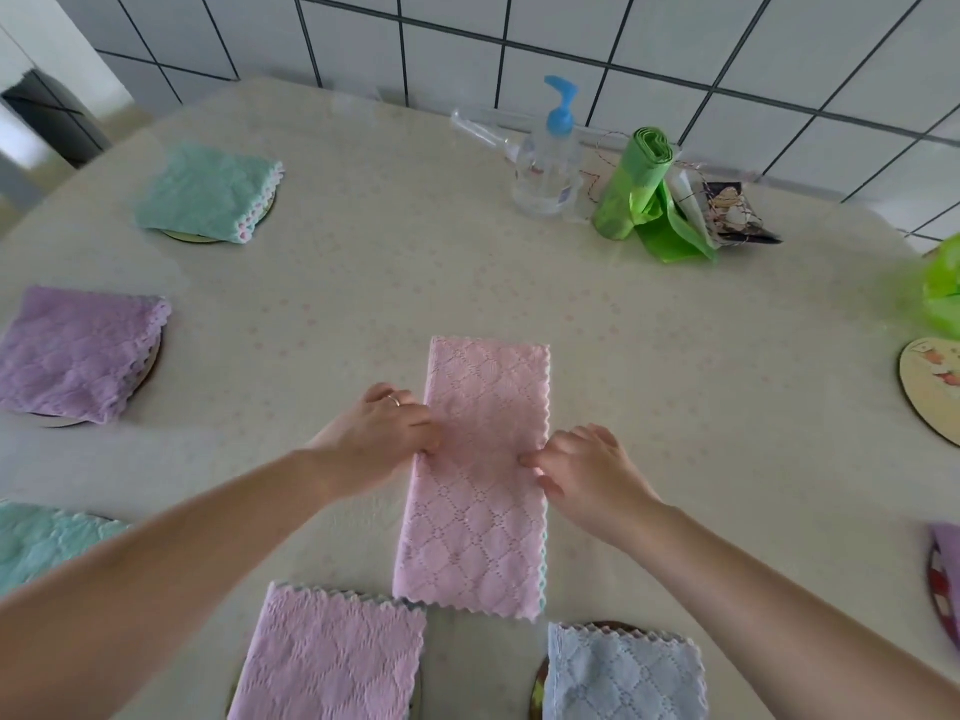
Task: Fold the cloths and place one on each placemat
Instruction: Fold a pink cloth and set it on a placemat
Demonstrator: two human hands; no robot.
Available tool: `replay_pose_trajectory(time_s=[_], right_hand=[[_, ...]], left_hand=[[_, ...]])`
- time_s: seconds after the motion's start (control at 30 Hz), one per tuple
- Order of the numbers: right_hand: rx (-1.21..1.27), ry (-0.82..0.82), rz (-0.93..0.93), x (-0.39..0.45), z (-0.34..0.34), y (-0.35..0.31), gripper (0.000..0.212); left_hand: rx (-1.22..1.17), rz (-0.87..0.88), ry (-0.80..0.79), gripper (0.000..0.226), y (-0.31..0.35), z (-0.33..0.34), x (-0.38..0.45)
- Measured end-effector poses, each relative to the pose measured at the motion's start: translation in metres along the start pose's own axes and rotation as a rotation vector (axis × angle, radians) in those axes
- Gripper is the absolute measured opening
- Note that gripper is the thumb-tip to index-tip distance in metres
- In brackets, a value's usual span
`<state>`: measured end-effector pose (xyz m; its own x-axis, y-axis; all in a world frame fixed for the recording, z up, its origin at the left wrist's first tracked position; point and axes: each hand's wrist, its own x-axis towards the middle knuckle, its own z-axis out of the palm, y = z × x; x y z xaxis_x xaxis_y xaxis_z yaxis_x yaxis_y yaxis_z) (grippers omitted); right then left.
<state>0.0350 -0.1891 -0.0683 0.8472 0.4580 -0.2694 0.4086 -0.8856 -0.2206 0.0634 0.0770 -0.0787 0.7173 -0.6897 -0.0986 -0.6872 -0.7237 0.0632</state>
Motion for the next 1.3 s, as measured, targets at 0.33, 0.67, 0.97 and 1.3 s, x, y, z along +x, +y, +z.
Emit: replay_pose_trajectory(time_s=[0.33,0.67,0.97,1.3], right_hand=[[-0.054,0.121,-0.297,-0.028,0.027,0.012,0.039],[0.215,0.25,-0.062,-0.025,0.033,-0.005,0.025],[0.718,-0.096,0.271,-0.049,0.017,-0.019,0.011],[1.005,-0.135,0.557,-0.037,0.033,-0.021,0.013]], left_hand=[[-0.179,0.16,0.005,0.029,0.006,0.014,-0.031],[-0.374,-0.049,0.22,0.04,0.028,0.035,-0.046],[-0.86,-0.543,0.082,0.019,0.06,0.022,-0.059],[-1.094,-0.673,0.019,0.037,0.062,0.018,-0.039]])
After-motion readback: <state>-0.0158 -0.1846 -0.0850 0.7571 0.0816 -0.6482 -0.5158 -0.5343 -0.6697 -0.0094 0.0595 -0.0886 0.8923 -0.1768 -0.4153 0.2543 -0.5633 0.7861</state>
